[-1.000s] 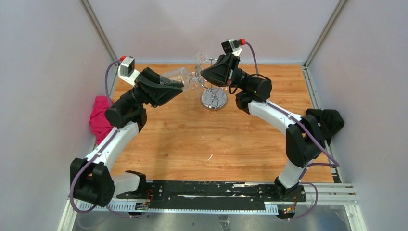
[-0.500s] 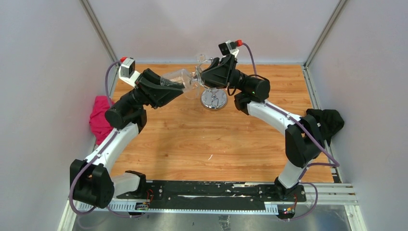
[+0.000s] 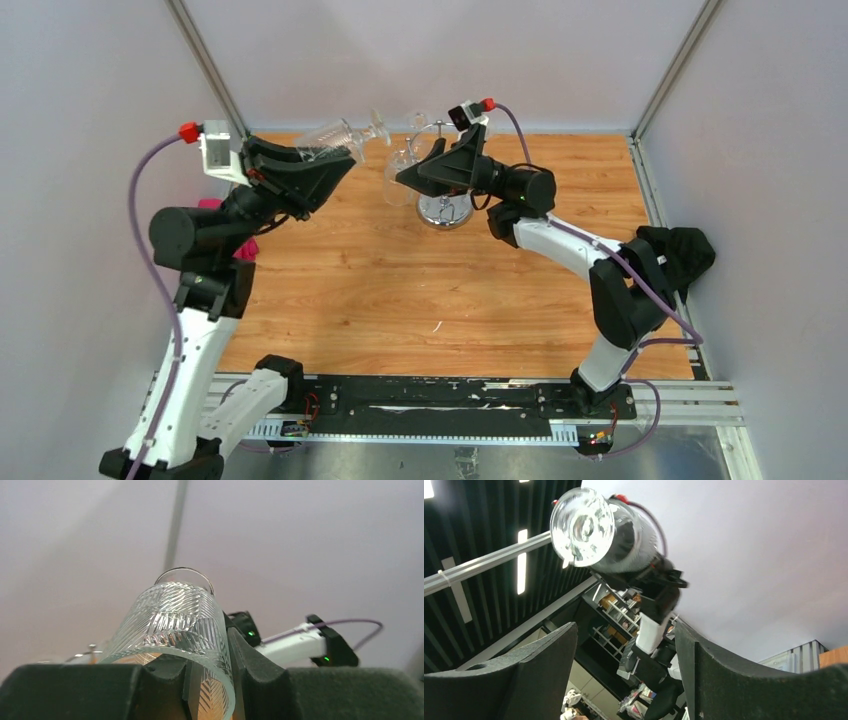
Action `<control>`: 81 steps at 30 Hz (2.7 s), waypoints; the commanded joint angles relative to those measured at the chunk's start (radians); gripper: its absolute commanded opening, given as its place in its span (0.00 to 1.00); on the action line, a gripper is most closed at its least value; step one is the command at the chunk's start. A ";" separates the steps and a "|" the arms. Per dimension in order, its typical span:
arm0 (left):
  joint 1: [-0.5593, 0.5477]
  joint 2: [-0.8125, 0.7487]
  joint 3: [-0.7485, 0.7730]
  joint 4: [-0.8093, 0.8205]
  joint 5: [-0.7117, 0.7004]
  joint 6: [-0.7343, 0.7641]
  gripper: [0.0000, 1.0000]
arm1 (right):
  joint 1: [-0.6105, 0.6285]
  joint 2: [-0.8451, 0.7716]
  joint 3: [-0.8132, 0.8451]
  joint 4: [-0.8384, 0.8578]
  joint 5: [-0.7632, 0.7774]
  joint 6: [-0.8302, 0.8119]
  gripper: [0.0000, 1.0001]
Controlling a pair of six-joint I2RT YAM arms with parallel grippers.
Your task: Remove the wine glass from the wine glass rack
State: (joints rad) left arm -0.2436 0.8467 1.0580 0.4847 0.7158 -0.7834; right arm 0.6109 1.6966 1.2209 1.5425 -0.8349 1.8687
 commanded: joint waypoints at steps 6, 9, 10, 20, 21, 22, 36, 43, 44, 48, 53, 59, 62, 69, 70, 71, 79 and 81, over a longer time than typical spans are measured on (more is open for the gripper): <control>0.000 0.089 0.427 -0.936 -0.588 0.464 0.00 | -0.112 -0.181 -0.087 -0.246 -0.101 -0.187 0.76; 0.000 0.188 0.557 -1.079 -0.724 0.491 0.00 | -0.146 -0.303 -0.063 -0.651 -0.150 -0.455 0.76; 0.000 0.234 0.594 -1.118 -0.775 0.495 0.00 | -0.155 -0.348 -0.036 -0.854 -0.145 -0.582 0.77; 0.009 0.618 0.973 -1.445 -0.992 0.549 0.00 | -0.222 -0.572 0.240 -1.903 0.250 -1.310 0.81; 0.017 0.641 0.982 -1.452 -0.984 0.548 0.00 | -0.228 -0.577 0.248 -1.928 0.267 -1.324 0.82; 0.026 0.665 0.986 -1.456 -0.967 0.544 0.00 | -0.230 -0.581 0.257 -1.954 0.283 -1.343 0.83; 0.097 0.972 0.981 -1.494 -0.872 0.596 0.00 | -0.277 -0.572 0.227 -2.033 0.381 -1.400 0.88; 0.140 1.122 0.990 -1.492 -0.797 0.591 0.00 | -0.301 -0.581 0.209 -2.034 0.407 -1.411 0.89; 0.145 1.142 0.999 -1.492 -0.796 0.588 0.00 | -0.304 -0.581 0.205 -2.033 0.402 -1.411 0.89; 0.163 1.208 1.027 -1.491 -0.800 0.585 0.00 | -0.313 -0.578 0.192 -2.032 0.395 -1.406 0.89; 0.181 1.268 1.038 -1.477 -0.777 0.568 0.00 | -0.316 -0.574 0.190 -2.030 0.402 -1.412 0.89; 0.187 1.312 1.036 -1.437 -0.758 0.568 0.00 | -0.319 -0.566 0.182 -2.027 0.397 -1.413 0.89; 0.190 1.330 1.044 -1.424 -0.744 0.565 0.00 | -0.321 -0.562 0.180 -2.026 0.396 -1.416 0.89; 0.203 1.403 1.124 -1.425 -0.754 0.573 0.00 | -0.327 -0.552 0.173 -2.015 0.392 -1.414 0.89; 0.204 1.413 1.133 -1.426 -0.757 0.572 0.00 | -0.328 -0.550 0.171 -2.013 0.390 -1.413 0.89; 0.206 1.418 1.139 -1.425 -0.760 0.572 0.00 | -0.328 -0.549 0.169 -2.009 0.388 -1.411 0.89; 0.214 1.427 1.116 -1.425 -0.775 0.575 0.00 | -0.333 -0.539 0.162 -1.992 0.371 -1.396 0.89; 0.214 1.426 1.110 -1.425 -0.780 0.575 0.00 | -0.333 -0.537 0.161 -1.987 0.365 -1.392 0.89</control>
State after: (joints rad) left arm -0.0349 2.2768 2.1593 -0.9524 -0.0521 -0.2184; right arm 0.2920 1.1584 1.3972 -0.4694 -0.4465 0.4709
